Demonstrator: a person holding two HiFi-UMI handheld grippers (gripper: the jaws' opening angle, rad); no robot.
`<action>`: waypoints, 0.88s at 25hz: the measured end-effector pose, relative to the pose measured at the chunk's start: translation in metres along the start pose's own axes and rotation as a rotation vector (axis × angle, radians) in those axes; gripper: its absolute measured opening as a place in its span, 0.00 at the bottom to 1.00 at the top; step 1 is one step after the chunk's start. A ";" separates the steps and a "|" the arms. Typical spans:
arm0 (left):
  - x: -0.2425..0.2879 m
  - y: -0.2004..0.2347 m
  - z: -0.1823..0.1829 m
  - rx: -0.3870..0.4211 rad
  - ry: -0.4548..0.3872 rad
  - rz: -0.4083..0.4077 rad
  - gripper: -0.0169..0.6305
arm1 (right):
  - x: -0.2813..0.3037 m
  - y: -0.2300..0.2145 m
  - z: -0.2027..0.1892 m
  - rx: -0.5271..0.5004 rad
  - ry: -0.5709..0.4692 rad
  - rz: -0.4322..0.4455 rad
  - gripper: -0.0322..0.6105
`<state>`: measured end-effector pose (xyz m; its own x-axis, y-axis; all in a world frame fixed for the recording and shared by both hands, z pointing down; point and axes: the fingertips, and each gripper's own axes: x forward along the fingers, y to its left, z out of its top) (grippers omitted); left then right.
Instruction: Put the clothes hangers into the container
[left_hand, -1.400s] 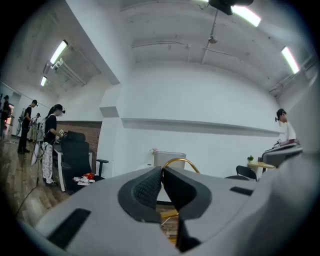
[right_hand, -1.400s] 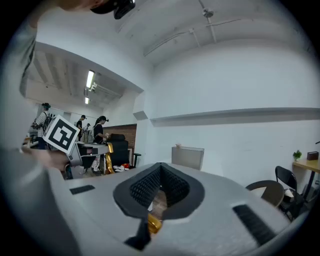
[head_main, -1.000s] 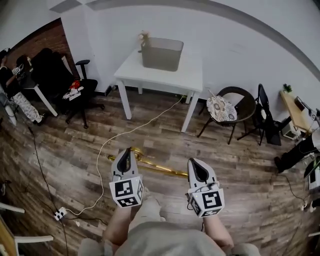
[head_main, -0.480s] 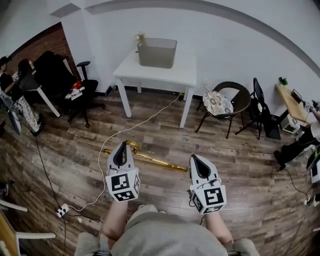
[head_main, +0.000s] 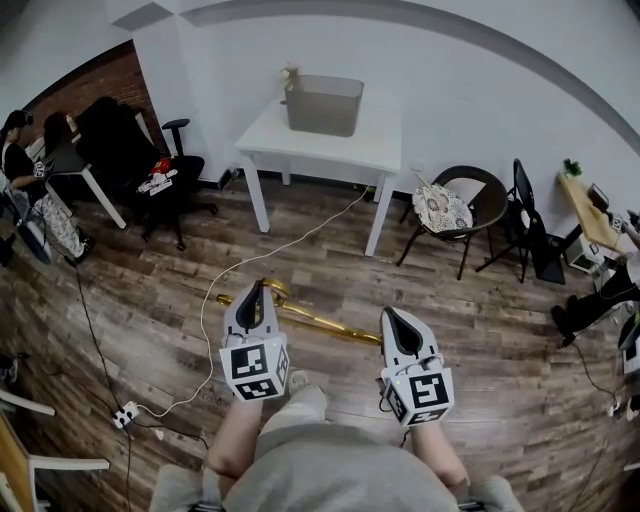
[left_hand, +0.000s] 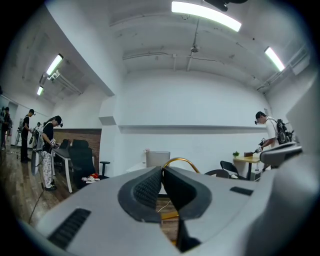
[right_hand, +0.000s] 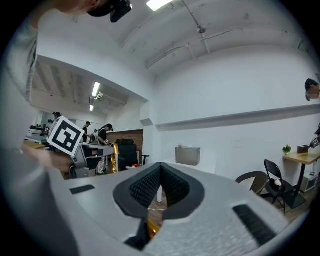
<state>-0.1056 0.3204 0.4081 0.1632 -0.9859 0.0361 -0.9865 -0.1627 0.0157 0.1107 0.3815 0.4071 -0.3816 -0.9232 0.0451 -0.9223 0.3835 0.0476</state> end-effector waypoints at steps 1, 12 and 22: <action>0.001 0.000 -0.001 0.000 -0.001 0.000 0.05 | 0.001 0.000 -0.001 0.001 0.001 0.003 0.05; 0.029 0.006 -0.005 -0.007 -0.002 0.000 0.05 | 0.029 -0.015 -0.009 0.019 0.007 -0.016 0.05; 0.092 0.029 -0.002 -0.020 -0.009 0.008 0.05 | 0.098 -0.029 0.000 -0.004 -0.002 -0.009 0.05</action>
<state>-0.1195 0.2250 0.4134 0.1550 -0.9875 0.0271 -0.9874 -0.1540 0.0355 0.1003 0.2798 0.4102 -0.3735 -0.9266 0.0430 -0.9254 0.3754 0.0518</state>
